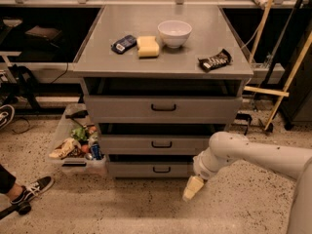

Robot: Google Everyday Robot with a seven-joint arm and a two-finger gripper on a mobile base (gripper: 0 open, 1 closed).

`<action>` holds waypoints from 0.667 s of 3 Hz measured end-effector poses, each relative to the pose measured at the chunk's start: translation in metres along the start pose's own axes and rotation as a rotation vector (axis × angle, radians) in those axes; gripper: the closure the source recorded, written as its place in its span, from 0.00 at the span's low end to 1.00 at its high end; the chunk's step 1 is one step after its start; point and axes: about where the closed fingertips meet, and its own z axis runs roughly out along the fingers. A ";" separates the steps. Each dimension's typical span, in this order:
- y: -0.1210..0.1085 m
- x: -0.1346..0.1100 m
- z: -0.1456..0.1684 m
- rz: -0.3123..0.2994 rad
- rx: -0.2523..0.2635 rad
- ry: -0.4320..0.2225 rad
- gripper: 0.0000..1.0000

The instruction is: Open bottom drawer

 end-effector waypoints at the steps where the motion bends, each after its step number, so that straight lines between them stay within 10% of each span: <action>1: 0.000 0.000 0.000 0.002 -0.001 0.000 0.00; 2: -0.007 -0.008 0.026 -0.021 0.037 -0.001 0.00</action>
Offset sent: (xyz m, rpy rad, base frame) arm 0.0515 0.0616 -0.0925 -0.0634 -0.1935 0.0221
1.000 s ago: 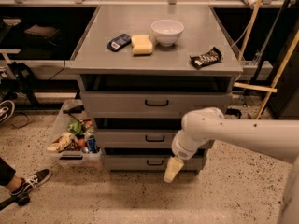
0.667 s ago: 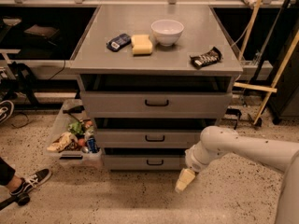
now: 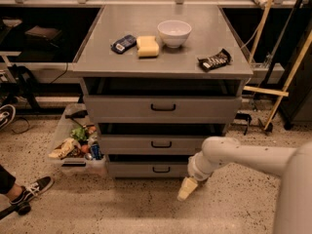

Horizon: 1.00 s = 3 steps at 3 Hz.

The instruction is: Open bottom drawer

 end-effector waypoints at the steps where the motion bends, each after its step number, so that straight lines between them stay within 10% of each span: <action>1: -0.023 -0.014 0.063 -0.009 0.030 -0.020 0.00; 3: -0.076 0.011 0.151 0.133 -0.008 -0.054 0.00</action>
Offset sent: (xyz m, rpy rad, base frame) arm 0.1308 0.0342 -0.1339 0.0735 -0.0757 -0.1336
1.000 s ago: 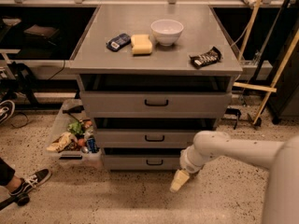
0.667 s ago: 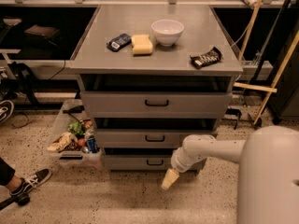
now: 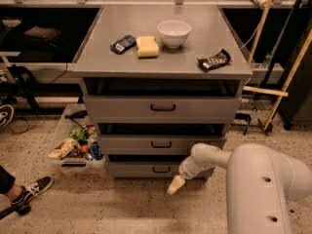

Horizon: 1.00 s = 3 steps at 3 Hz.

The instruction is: Open bottom drawer

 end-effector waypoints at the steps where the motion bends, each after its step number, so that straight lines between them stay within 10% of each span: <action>1: -0.023 -0.002 0.006 0.027 0.023 -0.020 0.00; 3: -0.031 -0.004 0.017 0.023 0.085 -0.026 0.00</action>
Offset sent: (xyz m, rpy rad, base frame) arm 0.0167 -0.0057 -0.0120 0.0114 -0.0036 -0.0362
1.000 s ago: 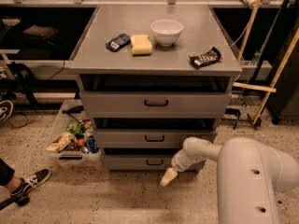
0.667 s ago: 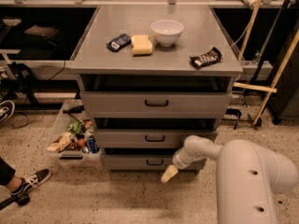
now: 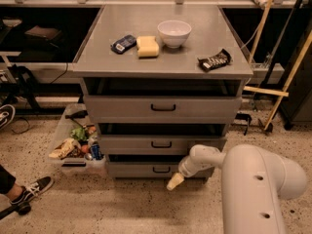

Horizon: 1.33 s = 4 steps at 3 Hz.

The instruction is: Open bottom drawer

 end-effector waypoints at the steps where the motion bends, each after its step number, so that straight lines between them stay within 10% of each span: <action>1: 0.005 0.006 0.023 -0.110 0.088 0.101 0.00; 4: 0.004 0.020 0.027 -0.154 0.161 0.134 0.00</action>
Offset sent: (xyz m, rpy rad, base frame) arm -0.0002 0.0062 -0.0177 -0.1244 -0.0569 0.0488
